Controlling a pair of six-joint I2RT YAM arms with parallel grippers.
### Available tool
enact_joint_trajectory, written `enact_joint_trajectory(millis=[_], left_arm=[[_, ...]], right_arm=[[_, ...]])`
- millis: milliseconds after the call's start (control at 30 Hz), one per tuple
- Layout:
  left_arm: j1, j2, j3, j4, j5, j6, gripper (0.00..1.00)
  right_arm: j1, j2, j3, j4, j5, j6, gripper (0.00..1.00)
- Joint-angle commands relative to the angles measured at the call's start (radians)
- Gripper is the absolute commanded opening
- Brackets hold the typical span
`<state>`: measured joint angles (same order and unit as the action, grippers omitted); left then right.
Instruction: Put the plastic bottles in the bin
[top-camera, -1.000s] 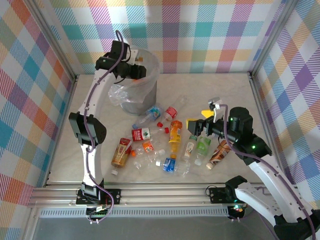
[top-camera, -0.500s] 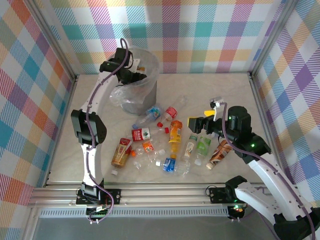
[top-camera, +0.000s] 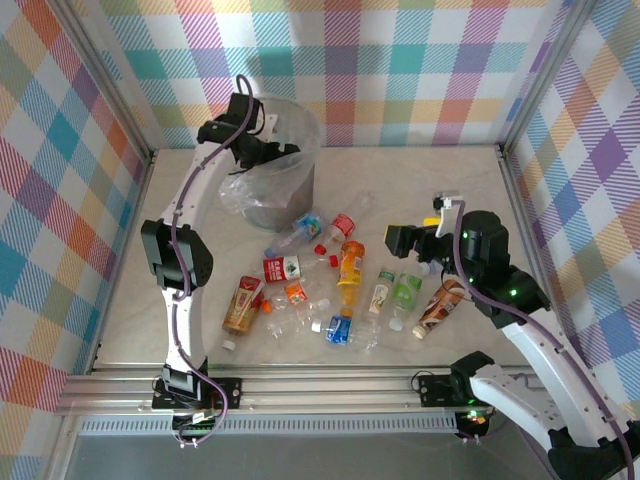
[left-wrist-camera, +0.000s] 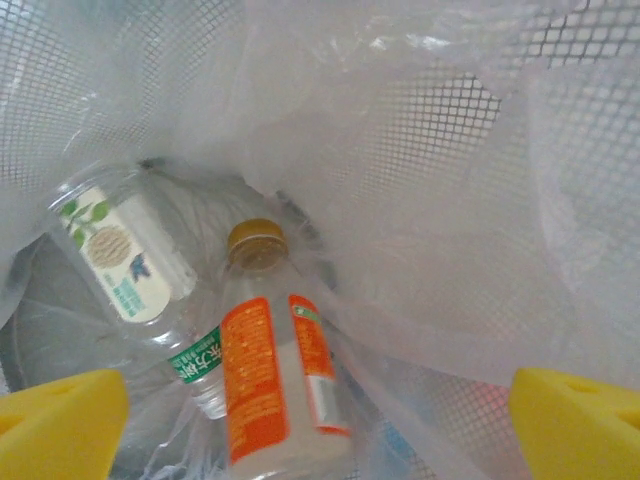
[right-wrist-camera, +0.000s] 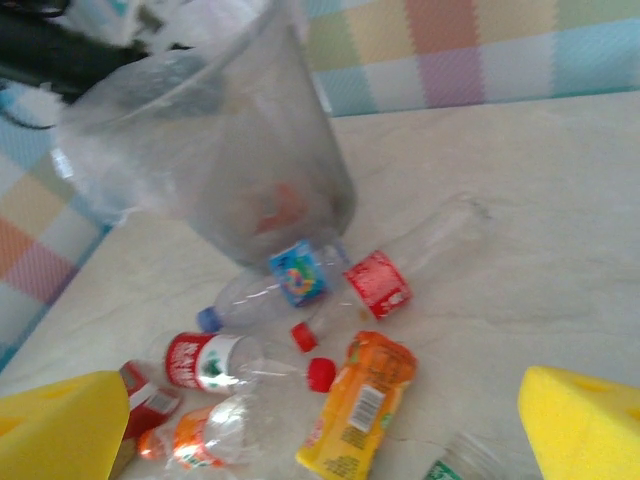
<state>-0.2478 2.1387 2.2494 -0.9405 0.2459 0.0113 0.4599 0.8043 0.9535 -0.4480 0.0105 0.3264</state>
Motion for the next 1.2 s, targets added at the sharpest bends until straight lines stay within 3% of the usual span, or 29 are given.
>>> enact_joint_trajectory(millis=[0,433,500,667,867,1033,1167], left_arm=[[0.008,-0.037,0.039,-0.009,0.025,-0.03,1.0],[0.01,-0.241,0.026,-0.012,-0.024,-0.166,1.0],[0.009,-0.295,-0.014,0.001,-0.01,-0.184,1.0],[0.006,-0.473,-0.233,0.104,0.094,-0.158,1.0],[-0.051,-0.684,-0.51,0.232,0.221,-0.142,1.0],[-0.122,-0.814,-0.675,0.226,0.21,-0.235,1.0],[-0.149,-0.89,-0.801,0.249,0.212,-0.273,1.0]], right_arm=[[0.005,0.012,0.031,-0.086,0.159,0.021,1.0],[0.005,0.008,-0.013,-0.188,0.238,0.218,1.0],[0.005,0.033,0.004,-0.265,0.324,0.251,1.0],[0.005,0.061,-0.01,-0.312,0.372,0.228,1.0],[0.005,0.093,-0.032,-0.351,0.3,0.286,1.0],[0.005,0.132,-0.087,-0.352,0.182,0.37,0.89],[0.005,0.182,-0.122,-0.362,0.118,0.425,0.86]])
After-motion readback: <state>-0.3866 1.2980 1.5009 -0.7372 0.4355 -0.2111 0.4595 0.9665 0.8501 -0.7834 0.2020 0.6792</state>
